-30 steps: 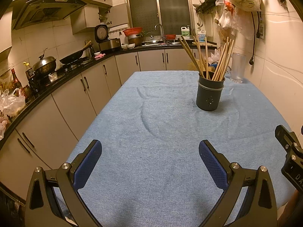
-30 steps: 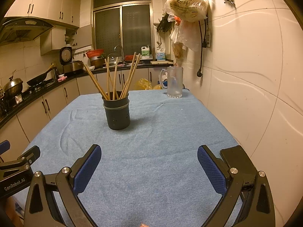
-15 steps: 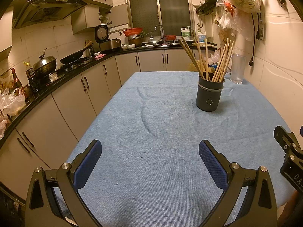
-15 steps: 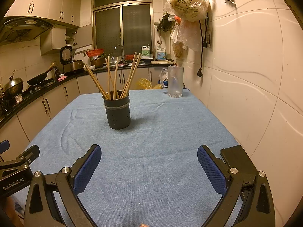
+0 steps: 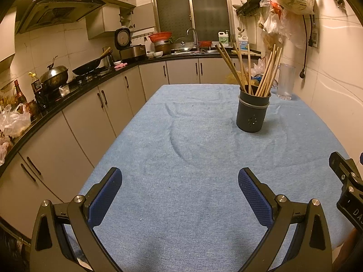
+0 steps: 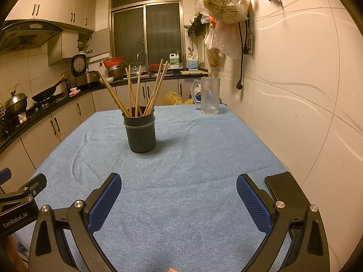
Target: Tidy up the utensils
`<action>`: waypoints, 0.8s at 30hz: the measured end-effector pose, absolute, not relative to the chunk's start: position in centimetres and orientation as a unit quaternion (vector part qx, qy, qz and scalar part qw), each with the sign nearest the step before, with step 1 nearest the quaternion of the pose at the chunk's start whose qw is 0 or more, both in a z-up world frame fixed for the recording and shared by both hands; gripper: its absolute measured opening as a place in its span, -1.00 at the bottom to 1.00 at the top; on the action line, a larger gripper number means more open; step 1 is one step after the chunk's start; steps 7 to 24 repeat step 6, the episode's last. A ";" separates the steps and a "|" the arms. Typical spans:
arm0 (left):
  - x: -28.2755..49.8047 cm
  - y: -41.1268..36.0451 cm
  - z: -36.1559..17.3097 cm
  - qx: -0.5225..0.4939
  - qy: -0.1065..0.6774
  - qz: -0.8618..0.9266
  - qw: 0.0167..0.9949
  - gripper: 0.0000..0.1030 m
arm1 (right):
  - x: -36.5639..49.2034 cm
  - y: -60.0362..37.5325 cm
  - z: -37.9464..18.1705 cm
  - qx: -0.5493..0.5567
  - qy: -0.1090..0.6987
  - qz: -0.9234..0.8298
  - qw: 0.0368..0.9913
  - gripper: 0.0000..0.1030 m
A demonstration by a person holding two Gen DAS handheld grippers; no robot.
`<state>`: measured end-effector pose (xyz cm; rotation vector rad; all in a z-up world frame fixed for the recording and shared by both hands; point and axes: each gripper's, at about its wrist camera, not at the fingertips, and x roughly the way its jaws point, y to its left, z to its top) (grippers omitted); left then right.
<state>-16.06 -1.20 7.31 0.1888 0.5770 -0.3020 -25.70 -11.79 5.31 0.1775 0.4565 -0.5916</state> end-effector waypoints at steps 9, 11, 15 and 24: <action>-12.7 0.4 6.7 0.064 0.323 -0.135 0.935 0.98 | -24.8 -14.8 4.6 0.130 0.247 -0.289 0.916 1.00; -12.7 0.4 6.7 0.064 0.323 -0.135 0.935 0.98 | -24.8 -14.8 4.6 0.130 0.247 -0.289 0.916 1.00; -12.7 0.4 6.7 0.064 0.323 -0.135 0.935 0.98 | -24.8 -14.8 4.6 0.130 0.247 -0.289 0.916 1.00; -12.7 0.4 6.7 0.064 0.323 -0.135 0.935 0.98 | -24.8 -14.8 4.6 0.130 0.247 -0.289 0.916 1.00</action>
